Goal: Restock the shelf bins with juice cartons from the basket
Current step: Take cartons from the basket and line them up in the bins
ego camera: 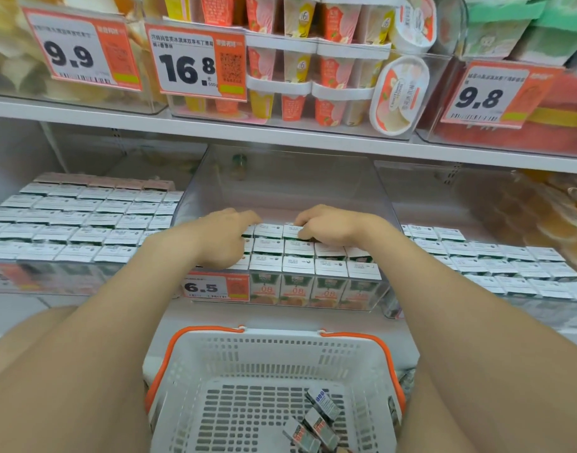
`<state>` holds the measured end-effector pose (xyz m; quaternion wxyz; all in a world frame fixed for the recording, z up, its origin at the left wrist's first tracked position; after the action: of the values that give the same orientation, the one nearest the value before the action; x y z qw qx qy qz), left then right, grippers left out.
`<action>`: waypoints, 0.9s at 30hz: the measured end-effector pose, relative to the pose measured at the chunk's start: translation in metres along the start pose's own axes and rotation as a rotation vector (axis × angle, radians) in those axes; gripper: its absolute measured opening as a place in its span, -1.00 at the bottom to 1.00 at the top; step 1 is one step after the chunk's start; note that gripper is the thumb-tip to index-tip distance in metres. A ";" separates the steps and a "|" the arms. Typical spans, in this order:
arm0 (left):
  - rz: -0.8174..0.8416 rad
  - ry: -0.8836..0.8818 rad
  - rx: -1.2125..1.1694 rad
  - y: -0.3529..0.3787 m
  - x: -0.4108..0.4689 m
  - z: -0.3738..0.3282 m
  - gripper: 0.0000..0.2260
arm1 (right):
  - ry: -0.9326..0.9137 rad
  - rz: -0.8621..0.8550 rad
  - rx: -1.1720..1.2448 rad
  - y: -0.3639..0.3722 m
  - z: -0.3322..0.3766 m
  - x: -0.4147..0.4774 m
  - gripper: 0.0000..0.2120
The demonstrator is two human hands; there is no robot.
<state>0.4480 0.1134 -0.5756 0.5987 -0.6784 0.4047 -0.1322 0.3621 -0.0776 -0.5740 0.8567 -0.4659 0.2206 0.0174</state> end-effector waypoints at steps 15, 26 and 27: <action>-0.255 0.222 -0.139 0.026 -0.086 -0.059 -0.92 | -0.424 -0.225 -0.222 0.044 0.047 -0.132 -0.82; 0.559 0.245 0.220 0.261 -0.062 -0.089 -0.68 | -0.082 0.493 -0.518 0.221 -0.083 -0.163 -0.72; 0.572 0.226 0.202 0.279 -0.059 -0.086 -0.67 | -0.070 0.524 -0.522 0.233 -0.095 -0.164 -0.72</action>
<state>0.2444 0.1067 -0.7932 0.6272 -0.4553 0.6278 -0.0725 0.1253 0.0059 -0.7382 0.6825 -0.5956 0.2913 0.3077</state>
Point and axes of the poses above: each hand's wrist, its own x-axis towards the middle knuckle, its own y-axis out of the palm, z = x × y, the point moved 4 cm from there along x, towards the middle knuckle, and after that the axes turned 3 degrees about -y, right-handed, at the moved point
